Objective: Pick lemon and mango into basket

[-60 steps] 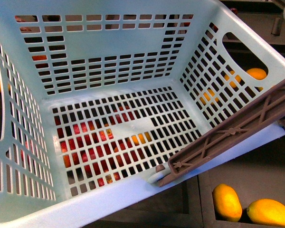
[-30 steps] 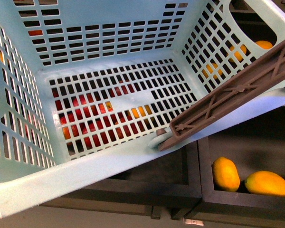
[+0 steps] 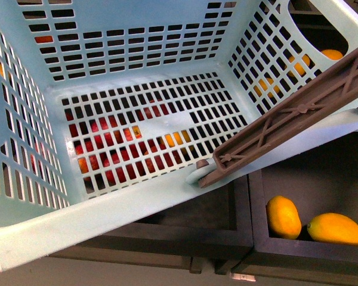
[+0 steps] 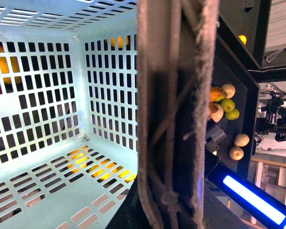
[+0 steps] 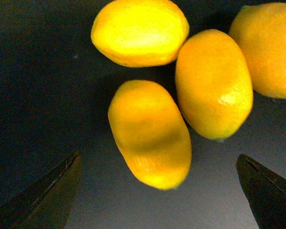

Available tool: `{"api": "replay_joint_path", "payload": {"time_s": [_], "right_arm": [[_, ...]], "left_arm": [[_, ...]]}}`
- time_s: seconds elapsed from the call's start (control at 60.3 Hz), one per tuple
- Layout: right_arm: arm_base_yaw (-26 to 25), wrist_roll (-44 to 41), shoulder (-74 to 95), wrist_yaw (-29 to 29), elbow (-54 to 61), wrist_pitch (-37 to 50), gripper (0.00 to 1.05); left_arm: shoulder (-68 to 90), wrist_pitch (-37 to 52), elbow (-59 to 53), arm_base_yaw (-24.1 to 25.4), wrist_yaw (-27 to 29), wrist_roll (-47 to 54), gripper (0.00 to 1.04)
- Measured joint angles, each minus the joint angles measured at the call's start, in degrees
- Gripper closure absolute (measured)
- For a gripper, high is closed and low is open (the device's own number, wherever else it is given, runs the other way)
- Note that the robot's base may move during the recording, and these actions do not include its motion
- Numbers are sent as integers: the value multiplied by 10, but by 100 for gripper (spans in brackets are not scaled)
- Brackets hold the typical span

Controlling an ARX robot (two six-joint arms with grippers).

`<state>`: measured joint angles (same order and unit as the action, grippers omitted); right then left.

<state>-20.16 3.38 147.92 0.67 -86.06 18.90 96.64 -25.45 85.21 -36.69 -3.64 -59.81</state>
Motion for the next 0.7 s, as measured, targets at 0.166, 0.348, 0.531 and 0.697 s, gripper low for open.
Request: {"api": "replay_joint_path", "payload": {"time_s": [0.166, 0.348, 0.531, 0.697], "right_arm": [[7, -6, 41, 0, -77, -39, 9], [9, -12, 75, -2, -138, -72, 9], [11, -14, 98, -2, -187, -99, 9], [14, -12, 121, -1, -221, -122, 9]], "left_arm": [[0, 0, 0, 0, 0, 0, 99], [0, 0, 0, 0, 0, 0, 99], [0, 0, 0, 0, 0, 0, 99], [0, 0, 0, 0, 0, 0, 99]]}}
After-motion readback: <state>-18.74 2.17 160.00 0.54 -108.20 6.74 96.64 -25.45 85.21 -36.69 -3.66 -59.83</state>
